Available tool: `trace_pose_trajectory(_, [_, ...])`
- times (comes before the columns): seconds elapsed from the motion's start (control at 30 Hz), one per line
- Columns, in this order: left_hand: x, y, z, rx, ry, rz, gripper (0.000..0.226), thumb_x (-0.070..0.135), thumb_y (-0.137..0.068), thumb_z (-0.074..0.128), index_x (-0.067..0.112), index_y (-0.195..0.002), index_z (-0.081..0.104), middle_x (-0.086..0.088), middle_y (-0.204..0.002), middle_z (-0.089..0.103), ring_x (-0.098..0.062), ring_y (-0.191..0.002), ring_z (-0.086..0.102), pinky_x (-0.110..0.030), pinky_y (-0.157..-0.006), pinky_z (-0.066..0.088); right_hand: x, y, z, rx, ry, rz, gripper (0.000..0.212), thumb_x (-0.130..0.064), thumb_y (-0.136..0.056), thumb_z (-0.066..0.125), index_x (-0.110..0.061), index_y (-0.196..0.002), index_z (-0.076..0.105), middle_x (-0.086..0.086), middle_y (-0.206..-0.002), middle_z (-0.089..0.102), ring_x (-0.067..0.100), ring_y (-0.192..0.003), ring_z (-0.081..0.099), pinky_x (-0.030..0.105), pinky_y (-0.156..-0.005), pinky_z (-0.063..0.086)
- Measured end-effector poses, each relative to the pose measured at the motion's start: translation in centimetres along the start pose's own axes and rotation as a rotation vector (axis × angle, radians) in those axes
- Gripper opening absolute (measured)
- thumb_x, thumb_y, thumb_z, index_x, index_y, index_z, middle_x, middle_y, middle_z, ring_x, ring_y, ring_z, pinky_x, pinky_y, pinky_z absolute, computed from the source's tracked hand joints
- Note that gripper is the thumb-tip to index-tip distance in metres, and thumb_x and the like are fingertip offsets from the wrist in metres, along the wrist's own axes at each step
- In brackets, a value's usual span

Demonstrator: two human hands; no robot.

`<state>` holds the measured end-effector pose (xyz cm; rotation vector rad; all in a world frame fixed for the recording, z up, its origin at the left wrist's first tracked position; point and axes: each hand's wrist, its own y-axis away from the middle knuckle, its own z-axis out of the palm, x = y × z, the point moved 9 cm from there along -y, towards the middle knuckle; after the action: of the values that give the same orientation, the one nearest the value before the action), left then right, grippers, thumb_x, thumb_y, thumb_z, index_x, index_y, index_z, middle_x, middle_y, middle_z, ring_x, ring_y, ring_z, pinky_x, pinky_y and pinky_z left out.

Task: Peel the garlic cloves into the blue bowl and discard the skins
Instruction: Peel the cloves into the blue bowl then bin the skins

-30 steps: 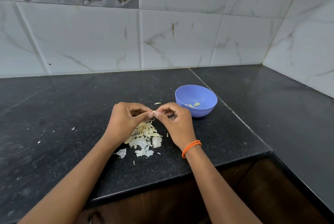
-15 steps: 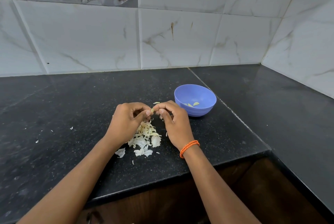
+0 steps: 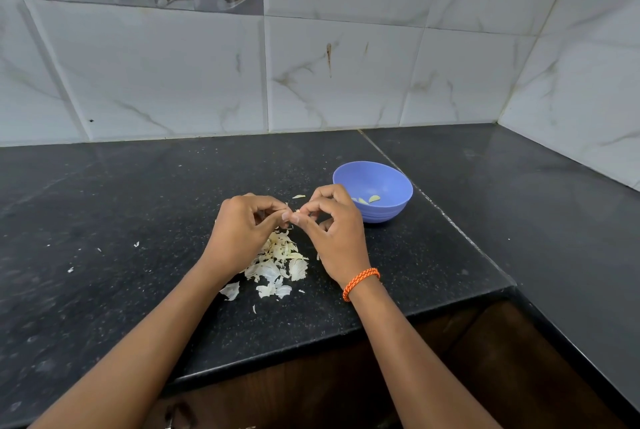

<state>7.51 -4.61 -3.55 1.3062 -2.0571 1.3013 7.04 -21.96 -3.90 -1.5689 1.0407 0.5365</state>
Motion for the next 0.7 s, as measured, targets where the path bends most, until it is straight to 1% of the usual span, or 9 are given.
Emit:
trace_pose_trajectory(0.07, [0.1, 0.1, 0.0, 0.008, -0.006, 0.004, 0.009, 0.030, -0.099, 0.077, 0.030, -0.092, 0.084, 0.020, -0.085, 0.078, -0.012, -0.086, 0.071, -0.036, -0.079, 0.058, 0.0, 0.0, -0.1, 0.004, 0.003, -0.005, 0.024, -0.033, -0.087, 0.089, -0.014, -0.081, 0.076, 0.000, -0.101, 0.057, 0.018, -0.080, 0.061, 0.022, -0.059, 0.050])
trace_pose_trajectory(0.1, [0.1, 0.1, 0.0, 0.006, 0.012, -0.002, 0.009, 0.029, -0.099, 0.077, 0.028, -0.093, 0.084, 0.018, -0.086, 0.078, -0.011, -0.086, 0.072, -0.035, -0.079, 0.059, 0.0, 0.0, -0.1, 0.006, 0.002, -0.004, 0.024, -0.034, -0.087, 0.088, -0.014, -0.081, 0.076, 0.000, -0.101, 0.058, 0.017, -0.081, 0.061, 0.021, -0.060, 0.049])
trace_pose_trajectory(0.2, [0.0, 0.1, 0.5, -0.030, 0.150, -0.051, 0.010, 0.026, -0.100, 0.077, 0.020, -0.095, 0.084, 0.008, -0.089, 0.081, -0.015, -0.086, 0.077, -0.036, -0.082, 0.063, 0.2, 0.0, -0.3, 0.014, -0.001, 0.002, 0.025, -0.035, -0.088, 0.087, -0.013, -0.082, 0.076, -0.001, -0.103, 0.059, 0.015, -0.088, 0.062, 0.016, -0.064, 0.046])
trace_pose_trajectory(0.27, [-0.2, 0.1, 0.7, -0.048, 0.238, -0.083, 0.009, 0.022, -0.100, 0.078, 0.016, -0.098, 0.084, 0.002, -0.092, 0.082, -0.019, -0.089, 0.078, -0.038, -0.085, 0.064, 0.5, -0.1, -0.3, 0.019, -0.009, 0.011, 0.024, -0.035, -0.088, 0.087, -0.015, -0.082, 0.076, -0.002, -0.105, 0.060, 0.016, -0.093, 0.065, 0.016, -0.067, 0.047])
trace_pose_trajectory(0.37, [-0.3, 0.2, 0.6, -0.042, 0.358, -0.126, 0.006, 0.015, -0.097, 0.080, 0.011, -0.100, 0.084, -0.004, -0.096, 0.082, -0.026, -0.092, 0.078, -0.034, -0.084, 0.064, 1.0, 0.0, -0.2, 0.000, -0.110, 0.055, 0.014, -0.026, -0.090, 0.086, -0.016, -0.087, 0.077, -0.001, -0.111, 0.062, 0.019, -0.091, 0.071, 0.023, -0.068, 0.053])
trace_pose_trajectory(0.47, [-0.6, 0.3, 0.6, -0.046, 0.437, -0.171, 0.008, 0.009, -0.092, 0.083, 0.007, -0.100, 0.082, -0.010, -0.097, 0.081, -0.025, -0.091, 0.077, -0.027, -0.083, 0.061, 1.2, -0.1, 0.0, -0.035, -0.148, 0.066, 0.006, -0.018, -0.093, 0.082, -0.015, -0.093, 0.077, -0.001, -0.114, 0.062, 0.020, -0.091, 0.073, 0.026, -0.068, 0.056])
trace_pose_trajectory(0.53, [-0.9, 0.3, 0.6, -0.048, 0.478, -0.194, 0.012, 0.007, -0.091, 0.084, 0.007, -0.103, 0.082, -0.011, -0.097, 0.081, -0.022, -0.089, 0.076, -0.027, -0.083, 0.061, 1.1, -0.1, 0.1, -0.047, -0.141, 0.064, 0.006, -0.018, -0.093, 0.083, -0.017, -0.092, 0.077, 0.000, -0.114, 0.062, 0.020, -0.091, 0.073, 0.024, -0.069, 0.055])
trace_pose_trajectory(0.63, [-1.0, 0.3, 0.6, -0.050, 0.491, -0.202, 0.017, 0.006, -0.095, 0.079, 0.007, -0.111, 0.083, -0.010, -0.100, 0.083, -0.026, -0.092, 0.079, -0.027, -0.081, 0.063, 1.1, -0.1, 0.3, -0.043, -0.101, 0.060, 0.006, -0.018, -0.092, 0.083, -0.017, -0.089, 0.078, 0.002, -0.113, 0.062, 0.019, -0.092, 0.074, 0.020, -0.070, 0.052])
trace_pose_trajectory(0.7, [-0.8, 0.3, 0.6, -0.051, 0.478, -0.193, 0.018, 0.008, -0.095, 0.079, 0.006, -0.113, 0.083, -0.009, -0.099, 0.084, -0.027, -0.092, 0.081, -0.027, -0.079, 0.063, 1.1, -0.2, 0.4, -0.036, -0.052, 0.037, 0.006, -0.018, -0.092, 0.084, -0.018, -0.088, 0.079, -0.001, -0.111, 0.062, 0.018, -0.093, 0.073, 0.022, -0.069, 0.054])
